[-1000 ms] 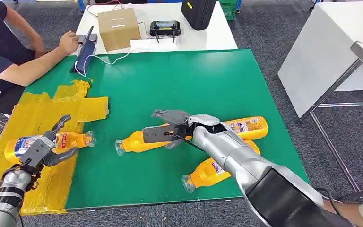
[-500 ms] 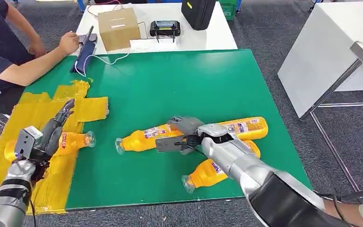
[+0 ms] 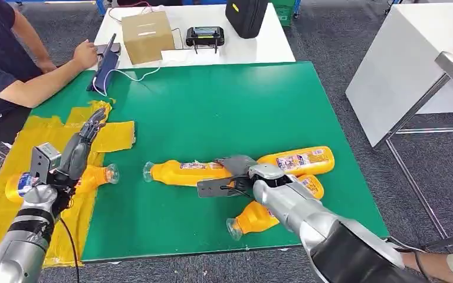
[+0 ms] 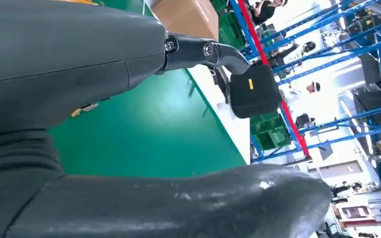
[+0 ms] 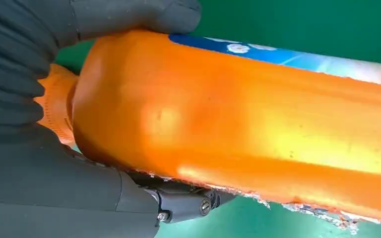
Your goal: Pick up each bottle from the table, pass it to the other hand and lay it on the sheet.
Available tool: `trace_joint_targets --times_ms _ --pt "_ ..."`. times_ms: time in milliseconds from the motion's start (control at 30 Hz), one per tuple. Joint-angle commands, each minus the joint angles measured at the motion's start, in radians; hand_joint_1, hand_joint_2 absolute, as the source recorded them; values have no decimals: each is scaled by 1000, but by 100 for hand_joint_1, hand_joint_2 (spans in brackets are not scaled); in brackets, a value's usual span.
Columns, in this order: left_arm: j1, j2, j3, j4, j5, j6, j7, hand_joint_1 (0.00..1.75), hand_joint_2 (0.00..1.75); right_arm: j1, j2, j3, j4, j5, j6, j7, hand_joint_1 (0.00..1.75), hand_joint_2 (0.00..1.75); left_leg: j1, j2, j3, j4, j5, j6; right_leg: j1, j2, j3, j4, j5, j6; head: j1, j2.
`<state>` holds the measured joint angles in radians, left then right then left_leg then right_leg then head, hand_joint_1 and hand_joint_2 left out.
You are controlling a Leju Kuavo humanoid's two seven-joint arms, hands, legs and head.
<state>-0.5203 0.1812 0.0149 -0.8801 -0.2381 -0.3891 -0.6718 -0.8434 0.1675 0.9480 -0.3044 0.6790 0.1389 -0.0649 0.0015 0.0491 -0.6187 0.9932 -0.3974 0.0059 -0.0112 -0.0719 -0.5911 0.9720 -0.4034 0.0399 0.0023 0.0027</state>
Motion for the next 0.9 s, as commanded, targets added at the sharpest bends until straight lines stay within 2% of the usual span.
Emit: trace_joint_targets --times_ms 33,133,267,300,333,367,400,467,500,533,567,700,833,900 --pt "-63 -43 -34 77 10 -16 -26 0 0 63 -1 32 74 17 -14 23 175 175 2 -9 4 -1 0 -1 1 0 7 -2 -2 -1 0 0" --pt "-56 -44 -26 74 18 -7 -25 0 0 62 1 9 68 12 -41 29 175 175 2 -8 5 -1 -1 -1 1 0 7 -2 -2 -1 0 0" --pt "0 -69 79 8 130 1 60 0 0 67 17 -135 35 -63 -254 26 175 175 2 -5 5 -1 0 -1 1 2 7 -2 -1 -1 0 0" --pt "37 -90 136 -49 192 20 107 0 0 78 27 -207 12 -96 -399 -39 175 175 1 -3 4 -1 0 0 0 2 5 -1 0 -1 0 0" --pt "62 -99 158 -87 220 24 130 0 0 84 33 -252 -15 -120 -454 -60 175 175 1 -3 5 -2 0 0 0 4 6 -2 0 -1 0 0" --pt "110 -122 204 -167 296 17 161 0 0 101 51 -353 -62 -185 -524 -166 175 175 1 -2 4 -2 0 0 0 5 5 -2 0 -1 0 0" --pt "123 -131 216 -191 314 24 169 0 0 112 58 -395 -94 -213 -543 -200 175 175 1 -2 6 -2 -1 -1 0 8 7 -2 0 -1 0 0" --pt "173 -149 226 -276 344 45 191 0 0 174 81 -514 -263 -292 -558 -353 175 175 1 0 1 0 -2 0 0 8 2 1 0 -1 0 0" --pt "184 -152 224 -292 344 51 194 0 0 190 81 -515 -304 -280 -555 -337 175 175 1 1 3 0 -3 -1 0 11 3 1 -2 -2 0 0" --pt "187 -154 222 -297 344 53 194 0 0 196 84 -513 -323 -272 -555 -321 175 175 1 1 1 0 -2 -1 1 8 1 0 1 -3 0 0" --pt "188 -155 219 -297 343 60 201 0 175 208 82 -515 -351 -269 -544 -319 175 175 1 0 0 -1 -2 -1 1 5 1 0 1 -3 0 0" --pt "224 -169 186 -348 347 67 203 0 175 268 101 -543 -499 -316 -457 -364 175 175 0 -3 -2 -1 -1 0 0 2 -1 0 0 -3 0 0" --pt "267 -192 134 -431 320 88 203 0 175 299 114 -499 -584 -297 -421 -327 175 175 1 -3 -3 1 -3 0 0 5 -1 1 -1 -3 0 0" --pt "295 -202 82 -488 292 93 203 0 175 310 117 -462 -605 -283 -390 -312 175 175 1 -4 -5 0 -1 0 0 2 -3 0 0 -3 0 0"
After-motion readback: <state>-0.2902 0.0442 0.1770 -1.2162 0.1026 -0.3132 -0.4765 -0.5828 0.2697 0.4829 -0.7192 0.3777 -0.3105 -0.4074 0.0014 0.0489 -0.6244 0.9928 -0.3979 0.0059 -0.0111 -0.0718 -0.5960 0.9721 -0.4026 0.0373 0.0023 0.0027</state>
